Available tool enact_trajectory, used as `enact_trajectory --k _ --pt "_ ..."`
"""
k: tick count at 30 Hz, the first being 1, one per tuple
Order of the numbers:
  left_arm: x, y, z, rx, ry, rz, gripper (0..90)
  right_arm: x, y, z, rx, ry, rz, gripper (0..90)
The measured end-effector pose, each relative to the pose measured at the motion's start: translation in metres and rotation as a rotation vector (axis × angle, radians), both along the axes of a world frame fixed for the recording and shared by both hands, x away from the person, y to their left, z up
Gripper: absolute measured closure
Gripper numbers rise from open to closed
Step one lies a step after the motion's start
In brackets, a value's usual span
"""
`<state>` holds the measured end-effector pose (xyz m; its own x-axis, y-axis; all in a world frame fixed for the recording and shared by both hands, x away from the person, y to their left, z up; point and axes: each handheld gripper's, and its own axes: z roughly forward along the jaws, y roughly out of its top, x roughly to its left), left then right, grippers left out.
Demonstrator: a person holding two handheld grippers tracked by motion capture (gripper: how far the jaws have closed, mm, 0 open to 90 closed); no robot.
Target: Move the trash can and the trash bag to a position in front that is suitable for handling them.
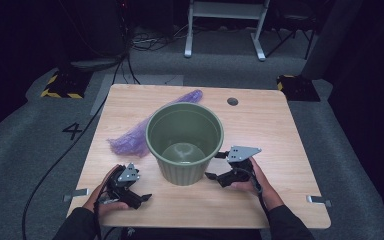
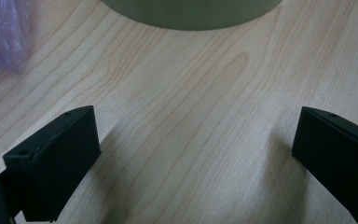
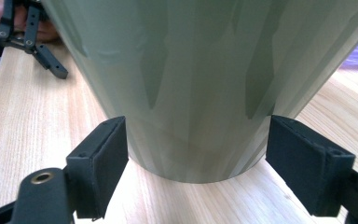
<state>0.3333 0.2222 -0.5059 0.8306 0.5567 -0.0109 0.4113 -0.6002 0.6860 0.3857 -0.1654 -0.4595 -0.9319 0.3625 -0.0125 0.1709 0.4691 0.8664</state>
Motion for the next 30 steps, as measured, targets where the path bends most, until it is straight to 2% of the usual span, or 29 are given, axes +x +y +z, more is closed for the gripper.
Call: enact_trajectory --k 10,23,30 --pt "-0.001 0.006 0.000 -0.002 0.002 0.009 0.4 -0.006 0.026 -0.005 -0.019 -0.003 0.061 22.1" --pt "-0.001 0.011 0.000 0.001 0.000 0.010 0.5 -0.012 0.053 -0.013 -0.061 -0.015 0.085 20.4" --pt "-0.001 0.013 0.000 0.001 -0.001 0.015 0.5 -0.012 0.056 -0.015 -0.070 -0.017 0.086 21.5"
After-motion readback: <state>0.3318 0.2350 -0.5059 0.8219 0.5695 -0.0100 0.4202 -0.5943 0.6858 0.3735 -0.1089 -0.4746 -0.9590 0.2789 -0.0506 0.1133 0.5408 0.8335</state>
